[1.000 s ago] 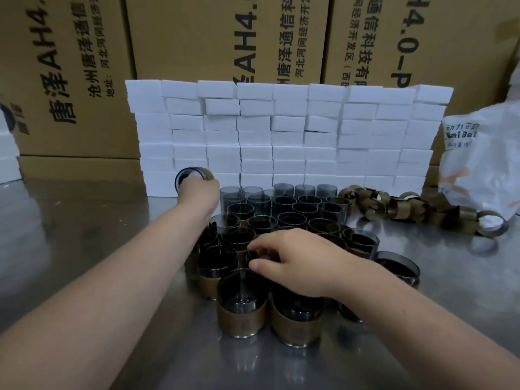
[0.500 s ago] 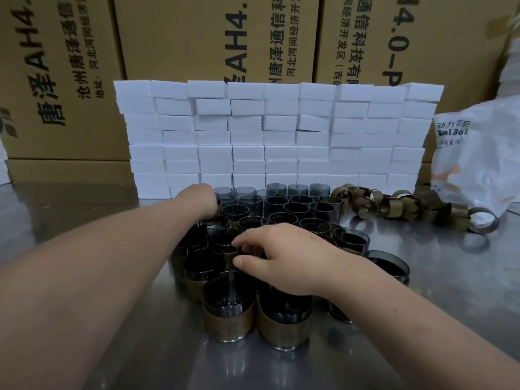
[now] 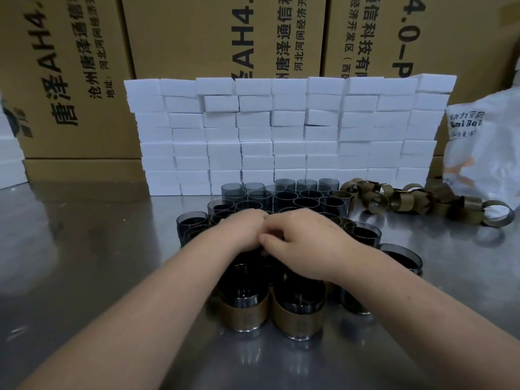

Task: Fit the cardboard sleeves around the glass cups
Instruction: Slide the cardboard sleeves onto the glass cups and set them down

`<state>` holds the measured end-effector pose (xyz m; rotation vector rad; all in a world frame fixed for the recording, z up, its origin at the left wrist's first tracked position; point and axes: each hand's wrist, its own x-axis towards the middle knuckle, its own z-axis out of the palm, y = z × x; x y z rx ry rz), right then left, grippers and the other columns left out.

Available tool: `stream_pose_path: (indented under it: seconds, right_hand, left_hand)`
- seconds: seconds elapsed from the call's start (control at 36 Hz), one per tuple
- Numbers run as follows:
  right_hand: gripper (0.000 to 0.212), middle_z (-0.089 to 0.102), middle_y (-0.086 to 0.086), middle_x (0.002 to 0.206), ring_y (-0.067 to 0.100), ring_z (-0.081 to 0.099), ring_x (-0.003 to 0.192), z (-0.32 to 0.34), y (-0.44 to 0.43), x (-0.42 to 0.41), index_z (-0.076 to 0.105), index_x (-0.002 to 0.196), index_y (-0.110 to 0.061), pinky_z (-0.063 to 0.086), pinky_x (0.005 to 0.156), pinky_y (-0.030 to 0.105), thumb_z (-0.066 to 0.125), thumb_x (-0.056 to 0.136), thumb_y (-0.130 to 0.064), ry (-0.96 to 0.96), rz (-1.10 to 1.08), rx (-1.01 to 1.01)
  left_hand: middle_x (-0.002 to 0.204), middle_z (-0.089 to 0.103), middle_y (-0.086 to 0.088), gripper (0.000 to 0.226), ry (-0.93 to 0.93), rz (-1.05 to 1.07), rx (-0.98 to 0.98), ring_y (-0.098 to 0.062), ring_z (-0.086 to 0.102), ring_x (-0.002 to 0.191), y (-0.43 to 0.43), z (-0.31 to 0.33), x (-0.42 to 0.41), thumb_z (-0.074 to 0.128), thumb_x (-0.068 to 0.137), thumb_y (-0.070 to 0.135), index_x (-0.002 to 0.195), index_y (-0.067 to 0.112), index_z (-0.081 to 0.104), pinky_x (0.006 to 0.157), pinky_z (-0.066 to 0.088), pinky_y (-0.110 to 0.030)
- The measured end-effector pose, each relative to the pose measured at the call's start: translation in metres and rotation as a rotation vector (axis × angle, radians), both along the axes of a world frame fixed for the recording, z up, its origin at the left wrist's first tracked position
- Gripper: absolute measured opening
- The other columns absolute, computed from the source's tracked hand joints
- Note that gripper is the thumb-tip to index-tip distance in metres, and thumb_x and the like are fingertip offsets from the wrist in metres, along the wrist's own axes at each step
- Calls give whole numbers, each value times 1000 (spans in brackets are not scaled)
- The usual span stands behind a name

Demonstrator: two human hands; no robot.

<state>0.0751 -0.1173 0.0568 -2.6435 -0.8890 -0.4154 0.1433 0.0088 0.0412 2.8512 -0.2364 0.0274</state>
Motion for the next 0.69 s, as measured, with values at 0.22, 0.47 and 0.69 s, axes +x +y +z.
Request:
stream_pose_path:
  seconds: [0.22,0.47,0.69]
  right_hand:
    - [24,68,-7,102,13,58,97,-2,-3,6,64,105,-31,41,75,26,45,90,-29,-50,-72,129]
    - [17,61,-22,68,-7,54,63,10,-29,28,63,77,-35,40,57,20,51,88,-29,-29,-186,500]
    - [40,57,3,121,20,64,76,24,-110,107,54,125,-22,53,66,36,42,89,-10,80,-477,506]
  left_hand:
    - [136,43,-8,42,-3,49,143,-31,33,130,-8,-14,-12,33,91,28,131,20,43,107,27,-50]
    - [154,19,-3,60,-23,61,112,-26,16,141,-6,-27,2,27,92,57,145,30,24,112,16,-48]
    - [156,13,-1,61,-11,26,92,-25,9,142,-3,-29,1,23,93,56,147,29,18,113,8,-47]
